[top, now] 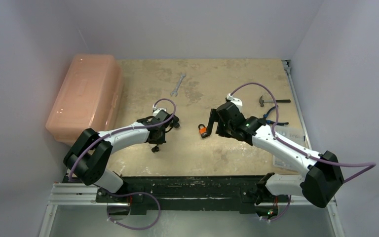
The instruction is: Unlock with the key
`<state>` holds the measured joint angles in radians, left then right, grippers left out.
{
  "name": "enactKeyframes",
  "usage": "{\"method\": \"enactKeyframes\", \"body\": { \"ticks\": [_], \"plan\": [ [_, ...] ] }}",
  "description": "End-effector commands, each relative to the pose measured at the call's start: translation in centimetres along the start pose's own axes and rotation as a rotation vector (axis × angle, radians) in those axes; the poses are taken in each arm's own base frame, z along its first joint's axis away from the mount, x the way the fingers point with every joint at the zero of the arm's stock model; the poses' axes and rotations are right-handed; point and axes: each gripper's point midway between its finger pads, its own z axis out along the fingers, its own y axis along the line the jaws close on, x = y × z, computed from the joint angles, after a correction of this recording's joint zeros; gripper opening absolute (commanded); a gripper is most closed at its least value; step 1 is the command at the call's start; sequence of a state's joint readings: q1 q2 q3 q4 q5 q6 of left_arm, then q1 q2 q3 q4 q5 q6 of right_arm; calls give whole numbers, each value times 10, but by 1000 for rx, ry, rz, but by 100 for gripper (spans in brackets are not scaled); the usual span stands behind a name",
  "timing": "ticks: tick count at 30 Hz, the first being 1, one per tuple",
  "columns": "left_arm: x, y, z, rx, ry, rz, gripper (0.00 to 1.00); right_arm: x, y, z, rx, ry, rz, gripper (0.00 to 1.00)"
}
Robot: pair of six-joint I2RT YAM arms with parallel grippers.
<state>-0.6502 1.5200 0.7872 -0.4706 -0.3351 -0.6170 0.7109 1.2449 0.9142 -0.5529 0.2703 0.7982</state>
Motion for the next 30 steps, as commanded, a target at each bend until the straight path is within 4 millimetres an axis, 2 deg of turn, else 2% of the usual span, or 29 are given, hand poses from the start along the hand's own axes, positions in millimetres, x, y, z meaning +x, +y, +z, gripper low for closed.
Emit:
{"method": "enactKeyframes", "body": {
  "ticks": [1,6,10,15,24,27,30],
  "plan": [
    [20,-10,8,56,75,-25,0,-4,-2,0,5,-19,-10,99],
    [-3,-31,-11,137,17,-89,0,-10,-7,-3,20,-50,-35,99],
    [-19,-41,-33,197,-46,-107,0,-14,-2,-9,-41,-89,-68,99],
    [-31,-43,-55,239,-114,-120,0,-19,22,-28,-233,-138,-109,99],
    [-44,-63,-87,381,-240,-106,0,-18,66,-71,-627,-256,-129,99],
    [-51,-71,-105,477,-300,-123,0,-14,71,-84,-704,-274,-166,99],
    [-62,-77,-133,591,-380,-144,0,-12,80,-101,-811,-310,-221,99]
  ]
}}
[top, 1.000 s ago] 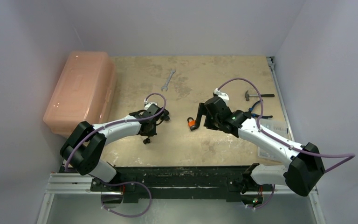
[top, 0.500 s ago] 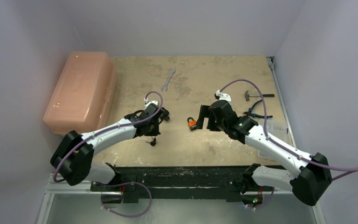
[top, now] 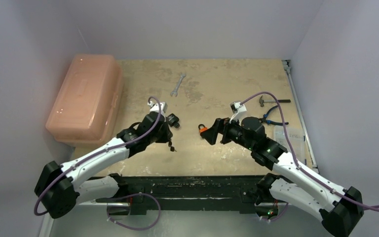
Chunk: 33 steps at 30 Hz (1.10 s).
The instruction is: Unlock with the key
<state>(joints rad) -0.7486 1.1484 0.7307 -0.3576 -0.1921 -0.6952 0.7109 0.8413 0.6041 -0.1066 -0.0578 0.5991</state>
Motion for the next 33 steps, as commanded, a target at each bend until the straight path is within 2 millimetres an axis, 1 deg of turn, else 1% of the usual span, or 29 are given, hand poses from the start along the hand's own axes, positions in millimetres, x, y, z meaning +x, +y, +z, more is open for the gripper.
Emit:
{"method": "enactKeyframes", "body": {
  "ticks": [1,4,6,11,13,18,22,27,33],
  "plan": [
    [-35,-39,-28,220,-156,-37,0,-20,48,-14,-271,-95,-103,99],
    [-46,-52,-45,306,-208,-50,0,-18,72,-27,-422,-114,-116,99],
    [-53,-61,-55,366,-241,-64,0,-20,83,-36,-498,-140,-109,99],
    [-69,-86,-83,552,-330,-138,0,-31,99,-53,-604,-228,-71,99],
    [-75,-92,-92,601,-359,-160,0,-36,103,-56,-626,-256,-61,99],
    [-84,-101,-100,654,-391,-167,0,-36,103,-47,-637,-257,-55,97],
    [-92,-112,-109,735,-431,-214,0,-34,107,-44,-685,-262,-20,95],
    [-100,-121,-115,821,-461,-288,0,-43,114,-46,-728,-302,38,93],
    [-109,-128,-123,887,-497,-332,0,-52,116,-41,-729,-321,67,90]
  ]
}}
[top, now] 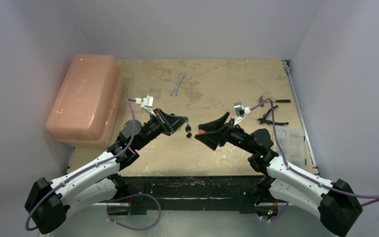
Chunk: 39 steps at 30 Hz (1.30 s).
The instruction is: Unlock with the key
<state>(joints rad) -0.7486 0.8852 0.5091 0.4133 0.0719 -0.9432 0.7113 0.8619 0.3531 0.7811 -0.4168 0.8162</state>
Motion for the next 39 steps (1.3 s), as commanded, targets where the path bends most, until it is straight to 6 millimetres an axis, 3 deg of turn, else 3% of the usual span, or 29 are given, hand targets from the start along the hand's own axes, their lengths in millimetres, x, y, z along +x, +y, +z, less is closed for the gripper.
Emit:
{"method": "enactKeyframes", "body": {
  "ticks": [1,7,15,25,39],
  "plan": [
    [-23,-36,1,148,-94,-54,0,-25,20,8,-79,-82,-15,90],
    [-29,-48,0,215,-128,-80,0,-27,19,14,-92,-97,26,87],
    [-26,-49,0,246,-125,-102,0,-35,21,22,-100,-117,46,84],
    [-23,-51,0,294,-137,-121,0,-31,19,28,-103,-86,65,62],
    [-20,-54,4,310,-142,-121,0,-29,21,29,-124,-77,72,52]
  ]
}}
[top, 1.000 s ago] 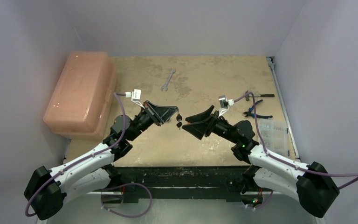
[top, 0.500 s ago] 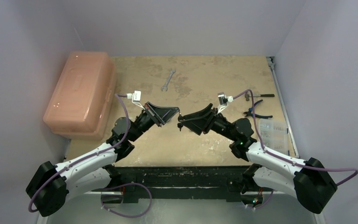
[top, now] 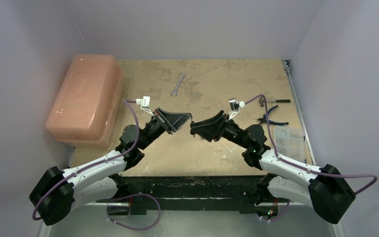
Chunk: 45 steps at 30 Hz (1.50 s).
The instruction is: Unlock with the key
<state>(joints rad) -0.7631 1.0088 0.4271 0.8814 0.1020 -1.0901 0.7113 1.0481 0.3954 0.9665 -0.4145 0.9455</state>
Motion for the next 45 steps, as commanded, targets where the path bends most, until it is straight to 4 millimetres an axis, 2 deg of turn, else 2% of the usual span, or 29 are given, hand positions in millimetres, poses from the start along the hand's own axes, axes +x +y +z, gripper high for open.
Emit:
{"method": "enactKeyframes", "body": {
  "ticks": [1,8,19,27,33,36,39,45],
  "plan": [
    [-5,-17,1,69,-25,5,0,-20,29,6,-105,-47,-38,52],
    [-4,-14,1,57,-29,12,0,-21,34,6,-128,-45,-36,48],
    [-1,-14,3,50,-31,23,0,-18,39,6,-165,-32,-11,47],
    [-2,-15,2,50,-37,30,0,-16,37,7,-163,-25,-8,40],
    [-3,-15,1,43,-45,34,0,-13,33,7,-143,-17,1,28],
    [-4,-14,0,40,-50,33,0,-12,31,7,-134,-11,5,17],
    [-3,-13,-1,37,-50,35,0,-12,27,9,-117,-6,12,0],
    [-4,-11,-5,32,-60,41,0,-11,26,8,-103,0,16,0]
  ]
}}
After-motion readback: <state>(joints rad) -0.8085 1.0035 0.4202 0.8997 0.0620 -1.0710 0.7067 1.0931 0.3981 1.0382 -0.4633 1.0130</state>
